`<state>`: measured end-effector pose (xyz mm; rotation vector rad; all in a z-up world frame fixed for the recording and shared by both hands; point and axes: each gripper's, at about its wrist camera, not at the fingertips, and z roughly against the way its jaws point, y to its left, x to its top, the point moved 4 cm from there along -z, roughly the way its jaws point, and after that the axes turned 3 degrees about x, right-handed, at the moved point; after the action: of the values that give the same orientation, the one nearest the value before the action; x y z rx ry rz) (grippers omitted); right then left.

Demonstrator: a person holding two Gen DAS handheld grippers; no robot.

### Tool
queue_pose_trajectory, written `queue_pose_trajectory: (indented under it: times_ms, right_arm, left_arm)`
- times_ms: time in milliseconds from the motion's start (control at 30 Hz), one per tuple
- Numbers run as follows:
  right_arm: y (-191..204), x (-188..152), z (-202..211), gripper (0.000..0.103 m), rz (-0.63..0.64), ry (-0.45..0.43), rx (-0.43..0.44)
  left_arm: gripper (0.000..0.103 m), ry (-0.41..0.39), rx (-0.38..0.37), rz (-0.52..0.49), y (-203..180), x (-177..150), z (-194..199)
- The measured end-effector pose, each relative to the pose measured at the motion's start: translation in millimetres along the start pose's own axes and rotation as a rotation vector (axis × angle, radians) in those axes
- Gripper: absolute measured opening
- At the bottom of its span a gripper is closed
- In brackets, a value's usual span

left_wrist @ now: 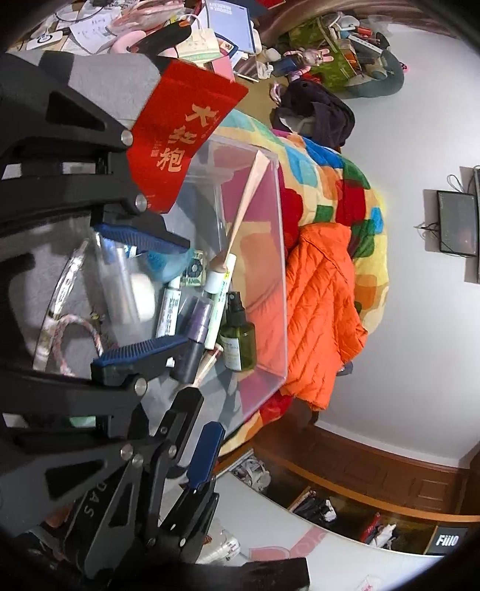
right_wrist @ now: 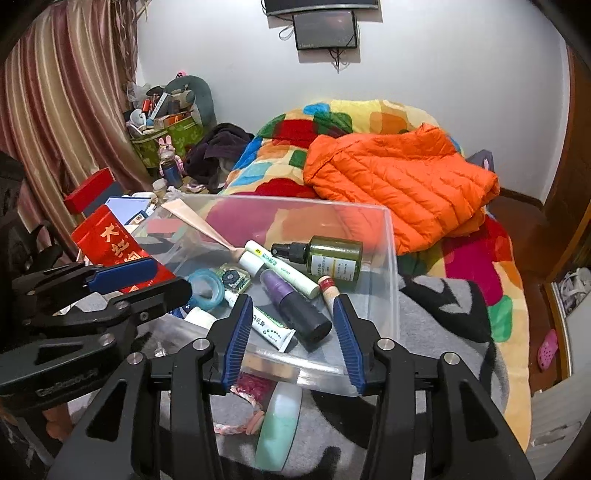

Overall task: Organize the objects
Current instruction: 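Carry the tape roll and beige eraser over the bin and release both, then grasp the white pen with the left tool while the right tool grasps the teal bottle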

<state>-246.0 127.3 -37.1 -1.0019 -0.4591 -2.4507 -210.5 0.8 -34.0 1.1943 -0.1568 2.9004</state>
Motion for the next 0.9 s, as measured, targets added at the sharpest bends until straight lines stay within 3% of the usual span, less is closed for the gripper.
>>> queue_pose_trajectory:
  times_ms: [67,233,300,567,633,700,900]
  right_arm:
    - [0.7,-0.7,8.6,0.044,0.006,-0.017,-0.003]
    - [-0.8,-10.1,30.0,0.044,0.012,-0.044,-0.013]
    - [-2.1,-15.5,35.5,0.044,0.012,-0.045,-0.021]
    - [-12.2,-48.2,49.7,0.049,-0.004,-0.014,-0.043]
    - [-13.4,-55.5,45.5,0.057,-0.004,0.000,-0.053]
    - [-13.0,-61.7,38.3,0.057,-0.005,0.028,-0.047]
    - [-5.1,-73.4,15.6,0.057,0.014,0.091,-0.020]
  left_arm:
    - [0.059,-0.016,-0.005,0.003,-1.5,-2.8,9.1]
    - [0.063,-0.010,-0.022,0.003,-11.7,-24.1,20.3]
    - [0.073,0.010,-0.018,-0.005,-20.2,-36.7,19.8]
    - [0.073,0.130,0.004,-0.007,-39.8,-76.4,-6.6]
    - [0.073,0.151,0.042,0.000,-37.4,-83.0,-14.2]
    - [0.073,0.171,0.083,-0.011,-34.3,-88.6,-20.6]
    - [0.073,0.151,0.080,0.014,-18.2,-99.5,-7.7]
